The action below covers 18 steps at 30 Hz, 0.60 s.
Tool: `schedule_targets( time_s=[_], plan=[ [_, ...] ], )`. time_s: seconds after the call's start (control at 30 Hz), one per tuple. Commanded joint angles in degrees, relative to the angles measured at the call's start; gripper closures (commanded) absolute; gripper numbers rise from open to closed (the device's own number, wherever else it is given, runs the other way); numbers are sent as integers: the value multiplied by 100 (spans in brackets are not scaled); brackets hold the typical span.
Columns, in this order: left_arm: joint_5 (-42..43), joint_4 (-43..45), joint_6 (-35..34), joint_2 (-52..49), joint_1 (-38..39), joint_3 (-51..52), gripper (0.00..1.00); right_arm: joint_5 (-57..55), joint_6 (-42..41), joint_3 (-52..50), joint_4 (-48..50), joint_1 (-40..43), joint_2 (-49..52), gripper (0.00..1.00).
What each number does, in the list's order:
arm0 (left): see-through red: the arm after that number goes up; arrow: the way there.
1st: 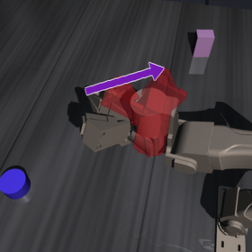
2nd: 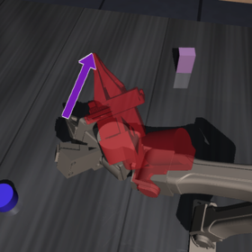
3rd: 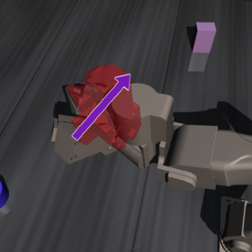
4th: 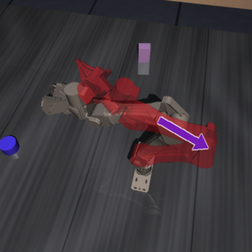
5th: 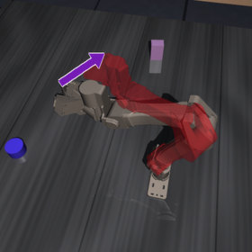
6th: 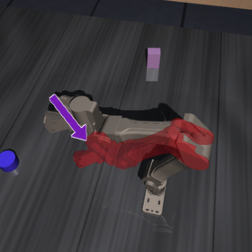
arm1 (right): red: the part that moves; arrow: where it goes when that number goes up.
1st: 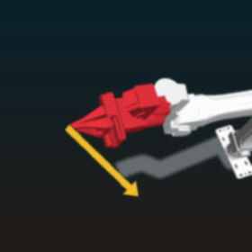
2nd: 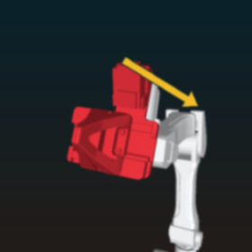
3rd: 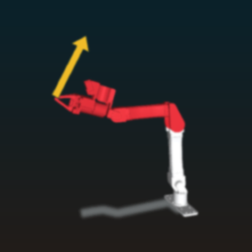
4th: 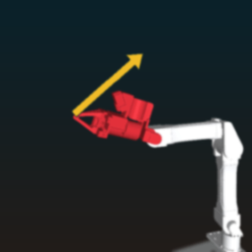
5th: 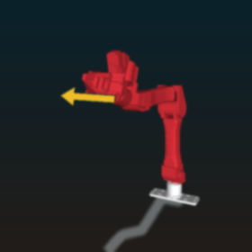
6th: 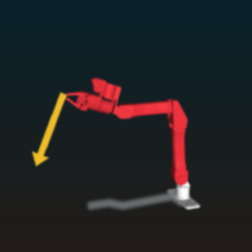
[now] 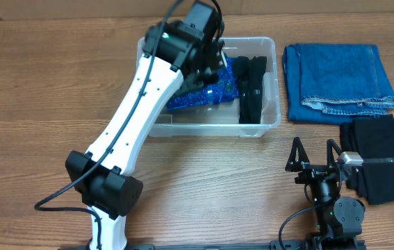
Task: Pack container
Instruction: 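Lay the black garment into the container's front, release, withdraw left arm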
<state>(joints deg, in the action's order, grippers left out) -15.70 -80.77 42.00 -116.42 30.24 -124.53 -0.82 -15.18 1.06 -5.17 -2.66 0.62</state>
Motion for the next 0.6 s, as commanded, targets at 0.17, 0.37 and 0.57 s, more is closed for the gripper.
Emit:
schedule_targets(
  time_s=[0.17, 0.37, 0.57],
  plan=[
    [223, 787, 688, -11, 173, 1051, 51, 7, 20, -61, 37, -22, -46, 0],
    [223, 994, 492, -11, 334, 1040, 20, 7, 20, -61, 37, -22, -46, 0],
    [437, 1102, -1346, -11, 470, 1027, 14, 7, 20, -61, 37, -22, -46, 0]
  ],
)
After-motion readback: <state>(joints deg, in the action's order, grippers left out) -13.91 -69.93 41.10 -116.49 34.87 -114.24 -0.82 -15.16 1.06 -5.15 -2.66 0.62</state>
